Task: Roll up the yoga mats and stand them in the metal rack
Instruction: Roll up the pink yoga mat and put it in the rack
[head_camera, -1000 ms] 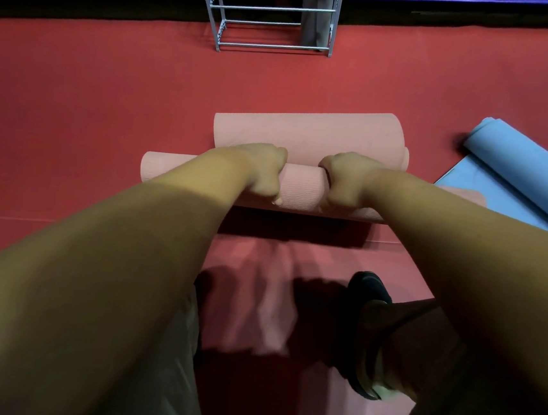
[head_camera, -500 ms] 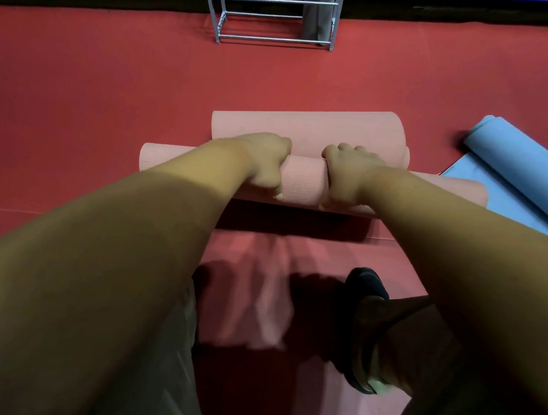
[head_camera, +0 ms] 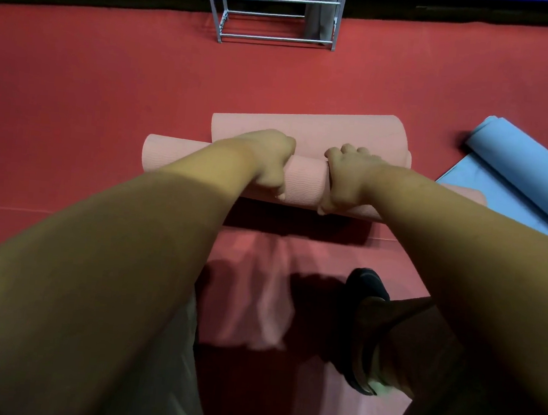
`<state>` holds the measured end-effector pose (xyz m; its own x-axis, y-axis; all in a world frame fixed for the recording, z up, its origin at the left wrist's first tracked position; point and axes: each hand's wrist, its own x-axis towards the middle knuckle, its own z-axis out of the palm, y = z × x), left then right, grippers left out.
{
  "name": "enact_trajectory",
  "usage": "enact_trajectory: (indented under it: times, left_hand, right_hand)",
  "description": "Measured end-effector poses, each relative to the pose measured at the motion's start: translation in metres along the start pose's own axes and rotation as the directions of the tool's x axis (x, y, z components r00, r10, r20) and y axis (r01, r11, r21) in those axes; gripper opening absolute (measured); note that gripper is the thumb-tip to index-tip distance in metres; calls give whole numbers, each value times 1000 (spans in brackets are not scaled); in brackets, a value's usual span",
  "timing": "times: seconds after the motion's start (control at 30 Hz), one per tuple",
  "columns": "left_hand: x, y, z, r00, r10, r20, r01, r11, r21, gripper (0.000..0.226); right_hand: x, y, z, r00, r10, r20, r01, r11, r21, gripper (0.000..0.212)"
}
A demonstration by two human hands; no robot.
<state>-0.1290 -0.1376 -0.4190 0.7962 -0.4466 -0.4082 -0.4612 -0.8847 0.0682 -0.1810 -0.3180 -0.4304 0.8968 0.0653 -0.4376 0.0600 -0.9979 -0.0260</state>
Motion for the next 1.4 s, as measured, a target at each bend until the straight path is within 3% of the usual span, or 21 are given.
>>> enact_trajectory:
  times: [0.13,0.17,0.27,0.37,0.57,0.67,0.87,0.97,1.03,1.13,1.23,1.33,1.4]
  left_hand:
    - [3,0,3,999,-19,36,20,1000,-19,73]
    - [4,-1,5,998,-23,51,24,1000,-8,73]
    - [2,-2,7,997,-14,72,8,997,77,90]
    - [-1,0,6,999,-12,52,5,991,137,102]
    - [-1,-2,-3,999,-38,23,37,999,34,68]
    - [0,-6,-4,997,-53,58,53,999,-1,68]
    - [3,-8,-1,987,-71,148,72,997,-1,78]
    - [1,-6,2,991,-55,120,43,994,100,108]
    - [-1,-3,3,996,-58,68,48,989,138,114]
    - [-1,0,-1,998,-60,35,57,995,79,94]
    - [-2,-3,-6,989,-111,94,109,994,20,73]
    - [-2,-5,-3,981,-129,142,131,991,0,71]
    - [-1,-5,-2,984,-116,135,118,993,-8,75]
  right_hand:
    - [-1,1,-4,1000,8,-4,-8,999,45,68]
    - [-1,1,-5,1000,7,6,-7,998,59,68]
    - [-2,0,-10,999,5,44,-8,997,75,79]
    - [-1,-1,-11,998,7,58,-12,996,84,77]
    - [2,-2,-7,1000,-5,28,2,995,100,92]
    - [-1,-4,-4,1000,-15,-23,15,1000,8,101]
    - [-4,-2,-11,1000,-30,-2,30,999,43,78]
    - [-6,-1,-13,999,-32,13,31,997,74,72]
    - [-5,-1,-12,999,-32,13,31,996,83,74]
    - [-2,-2,-9,999,-35,34,31,993,113,83]
    - [0,-5,-7,997,-34,75,24,992,127,100]
    - [0,-7,-5,998,-25,61,22,998,51,112]
    - [0,-8,-5,999,-18,34,17,1000,22,110]
